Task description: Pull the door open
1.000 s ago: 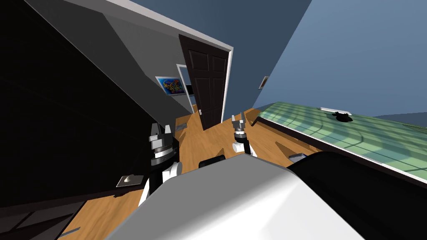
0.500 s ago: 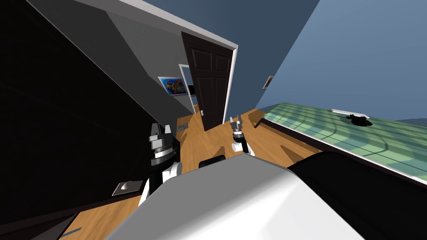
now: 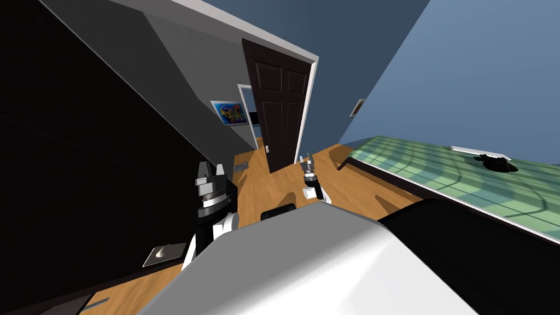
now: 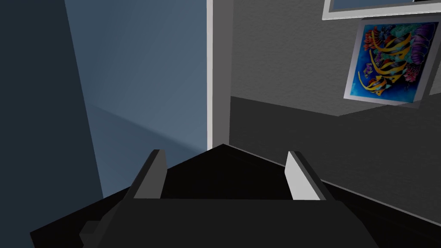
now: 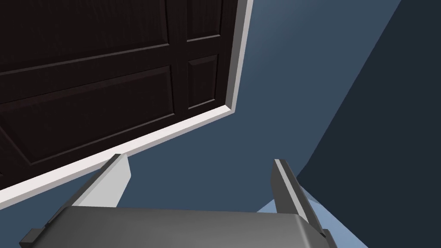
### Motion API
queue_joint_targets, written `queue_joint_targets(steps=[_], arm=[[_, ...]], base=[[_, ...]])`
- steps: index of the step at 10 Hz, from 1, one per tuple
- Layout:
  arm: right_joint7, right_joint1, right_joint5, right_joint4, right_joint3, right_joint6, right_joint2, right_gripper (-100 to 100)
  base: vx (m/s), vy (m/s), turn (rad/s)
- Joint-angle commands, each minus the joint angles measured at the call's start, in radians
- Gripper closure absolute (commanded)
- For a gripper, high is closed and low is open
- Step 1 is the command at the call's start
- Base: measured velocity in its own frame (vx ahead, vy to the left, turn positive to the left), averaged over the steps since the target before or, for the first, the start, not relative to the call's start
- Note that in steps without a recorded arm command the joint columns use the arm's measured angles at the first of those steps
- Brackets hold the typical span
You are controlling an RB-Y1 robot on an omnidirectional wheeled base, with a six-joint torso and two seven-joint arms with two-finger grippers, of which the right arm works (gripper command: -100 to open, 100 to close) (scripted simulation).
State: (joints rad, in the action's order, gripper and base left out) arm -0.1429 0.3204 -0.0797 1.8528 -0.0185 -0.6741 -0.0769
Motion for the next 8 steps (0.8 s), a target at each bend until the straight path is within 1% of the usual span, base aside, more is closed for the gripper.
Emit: queue_joint_targets(steps=[1,8], arm=[[0.001,-0.013,0.003,-0.038,-0.001,-0.005,-0.004,-100],[-0.004,-0.078,0.010,-0.217,0.003,-0.027,-0.028,-100]], base=[[0.101,0.030,0.055],[0.104,0.028,0.058]])
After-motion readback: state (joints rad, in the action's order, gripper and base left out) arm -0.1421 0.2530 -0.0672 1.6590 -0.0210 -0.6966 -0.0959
